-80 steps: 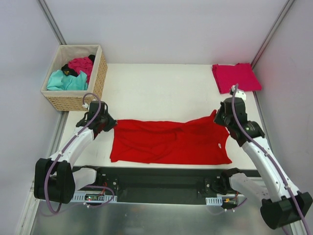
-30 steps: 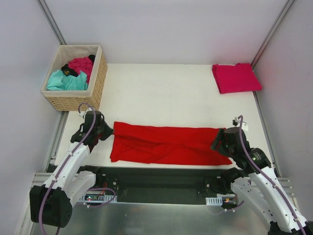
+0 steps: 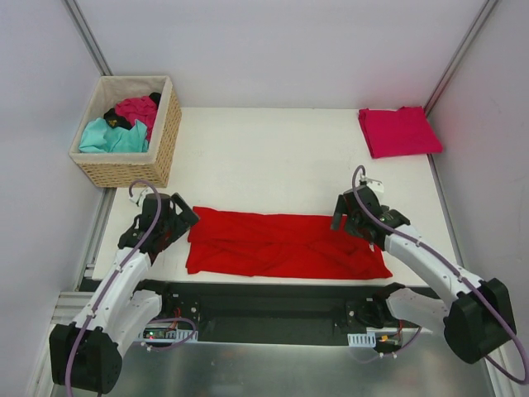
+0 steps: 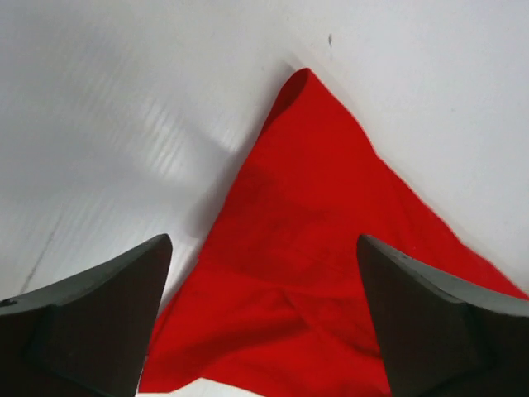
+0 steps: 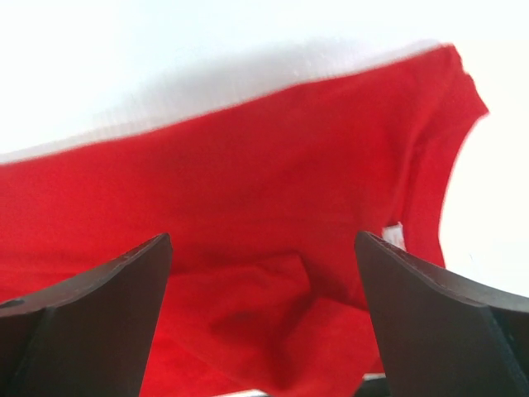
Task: Fold and stack the t-shirts
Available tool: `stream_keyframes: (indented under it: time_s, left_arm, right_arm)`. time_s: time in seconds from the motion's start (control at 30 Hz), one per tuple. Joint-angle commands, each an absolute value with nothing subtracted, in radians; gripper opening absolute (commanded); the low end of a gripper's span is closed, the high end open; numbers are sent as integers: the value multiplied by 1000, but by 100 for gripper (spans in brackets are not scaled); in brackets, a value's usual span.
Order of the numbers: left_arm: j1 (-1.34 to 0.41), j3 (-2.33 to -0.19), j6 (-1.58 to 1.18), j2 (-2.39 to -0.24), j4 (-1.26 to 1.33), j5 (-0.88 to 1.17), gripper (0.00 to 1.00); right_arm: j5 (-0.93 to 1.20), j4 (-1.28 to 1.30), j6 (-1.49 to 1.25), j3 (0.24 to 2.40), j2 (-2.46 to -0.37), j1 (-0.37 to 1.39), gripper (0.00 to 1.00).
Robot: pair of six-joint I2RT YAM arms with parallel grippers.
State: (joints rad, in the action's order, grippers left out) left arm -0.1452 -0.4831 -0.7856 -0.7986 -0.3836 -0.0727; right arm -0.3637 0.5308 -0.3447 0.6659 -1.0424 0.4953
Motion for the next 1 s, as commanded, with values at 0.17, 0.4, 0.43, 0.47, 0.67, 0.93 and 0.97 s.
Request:
stream_keyframes:
  time_s: [0.17,0.4,0.43,0.47,0.67,0.93,0.97]
  left_arm:
    - [-153,-570,-799,-892,-377,-120,99]
    - [-198,-676,-834,-1028,-255,-75,99]
    - [-210,-687,-839,-1073,-236,-65,99]
    - [-222,-710,-839,-1098,-204,-57,99]
    - [-304,-739,-842,-1242,-134,38,99]
    - [-328,-651,-864,-1238,-77,66,99]
    - [-328,-641,-862,-1236,-72,61,99]
  right_arm:
    - [-359,396,-307,769,-1146,502,96]
    - [-371,371,-304,785,-1212,500,96]
    - [-370,359,-305,791,-1233,499,96]
    - [-364,356,-305,798,-1245,499,96]
    - [-367,350,-318,819,-1296,488,96]
    - [-354,356,-336,804,-1359,422,96]
    - [-354,356,-339,804,-1368,422,96]
